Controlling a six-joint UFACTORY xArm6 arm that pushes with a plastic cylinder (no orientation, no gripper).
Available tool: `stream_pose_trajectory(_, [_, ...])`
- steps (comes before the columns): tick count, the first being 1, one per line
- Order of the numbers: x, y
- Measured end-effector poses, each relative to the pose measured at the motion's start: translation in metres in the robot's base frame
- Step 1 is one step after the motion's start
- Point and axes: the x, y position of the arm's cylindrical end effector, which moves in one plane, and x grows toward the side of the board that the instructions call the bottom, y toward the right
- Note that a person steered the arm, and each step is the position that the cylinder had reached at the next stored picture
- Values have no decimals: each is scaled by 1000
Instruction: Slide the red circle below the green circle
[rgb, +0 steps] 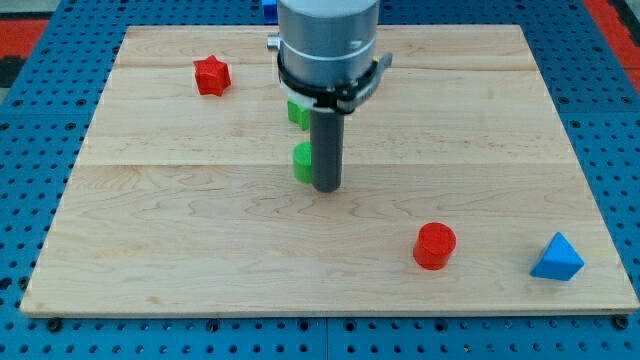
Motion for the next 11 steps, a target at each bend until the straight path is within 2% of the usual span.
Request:
stream_pose_trajectory(1, [-21,0])
stream_pose_trajectory(2, [-17,19])
stream_pose_trajectory(3, [6,116])
stream_pose_trajectory(4, [79,140])
stream_pose_trajectory(5, [98,138])
stream_pose_trajectory(7, [98,109])
stream_pose_trajectory(8, [115,142])
stream_pose_trajectory(9, [131,103])
stream_pose_trajectory(11, [59,11])
